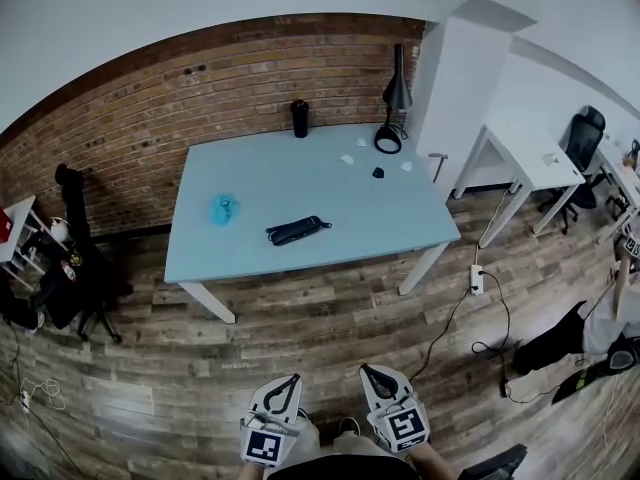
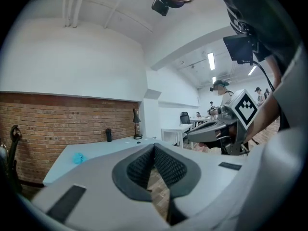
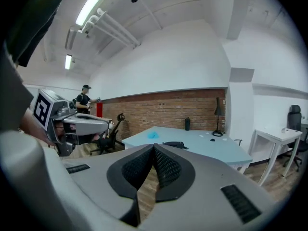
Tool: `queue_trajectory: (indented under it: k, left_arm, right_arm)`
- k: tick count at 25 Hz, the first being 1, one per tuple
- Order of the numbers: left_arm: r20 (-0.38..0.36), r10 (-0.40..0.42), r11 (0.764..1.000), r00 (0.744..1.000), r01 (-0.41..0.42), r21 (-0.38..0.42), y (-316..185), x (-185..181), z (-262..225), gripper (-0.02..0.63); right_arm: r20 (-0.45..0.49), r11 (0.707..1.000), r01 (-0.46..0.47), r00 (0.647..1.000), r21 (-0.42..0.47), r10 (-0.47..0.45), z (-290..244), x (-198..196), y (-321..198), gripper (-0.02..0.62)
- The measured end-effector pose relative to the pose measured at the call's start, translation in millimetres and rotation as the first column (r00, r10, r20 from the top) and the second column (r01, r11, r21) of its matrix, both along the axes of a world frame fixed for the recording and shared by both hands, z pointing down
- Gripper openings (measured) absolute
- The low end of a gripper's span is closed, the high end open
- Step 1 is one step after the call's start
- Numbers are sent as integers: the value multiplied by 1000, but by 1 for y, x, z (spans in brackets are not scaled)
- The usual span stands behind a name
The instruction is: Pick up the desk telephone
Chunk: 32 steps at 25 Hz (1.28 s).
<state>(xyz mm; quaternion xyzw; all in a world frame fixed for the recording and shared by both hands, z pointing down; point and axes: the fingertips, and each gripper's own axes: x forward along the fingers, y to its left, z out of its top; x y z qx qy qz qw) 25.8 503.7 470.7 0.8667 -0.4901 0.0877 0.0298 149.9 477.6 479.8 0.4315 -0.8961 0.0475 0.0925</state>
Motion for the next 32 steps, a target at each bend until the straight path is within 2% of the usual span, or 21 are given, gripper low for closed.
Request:
queue_trajectory:
  k: [6, 12, 14, 16, 19, 23, 26, 29, 32]
  left_arm:
    - [-56, 29, 1000, 998, -28, 14, -30, -53, -7, 17]
    - [-129, 69, 997, 989, -71, -9, -43, -74, 3, 17]
    - [-124, 85, 996, 989, -88, -20, -45, -82, 8, 17]
    - [-126, 93, 995, 988, -98, -29, -48, -82, 10, 17]
    - [-141, 94, 994, 986, -101, -44, -56, -82, 13, 17]
    - [-120, 92, 993, 988, -101, -66, -75, -82, 20, 17]
    - [-110, 70, 994, 991, -79, -79, -95, -83, 17, 17]
    - [-86, 46, 995, 995, -53, -81, -117, -86, 17, 17]
    - [-99, 32, 994, 995, -42, -100, -137, -84, 16, 17]
  right_arm:
    - [-63, 1000, 16, 998, 2, -16, -19, -57, -10, 26]
    - [-103, 998, 55, 993, 25, -53, -19, -100, -7, 26]
    - [-112, 999, 49, 992, 1, -49, -12, -111, -4, 26]
    - [-103, 999, 41, 994, -25, -43, -9, -114, -7, 26]
    - [-126, 998, 55, 990, -7, -56, -9, -114, -17, 26]
    - [-167, 998, 60, 984, -7, -61, 1, -121, -37, 26]
    - [-152, 996, 83, 985, -28, -87, 9, -129, -65, 26]
    - [-135, 995, 104, 985, -12, -104, 10, -138, -99, 26]
    - [-130, 993, 115, 985, -9, -115, 6, -136, -127, 26]
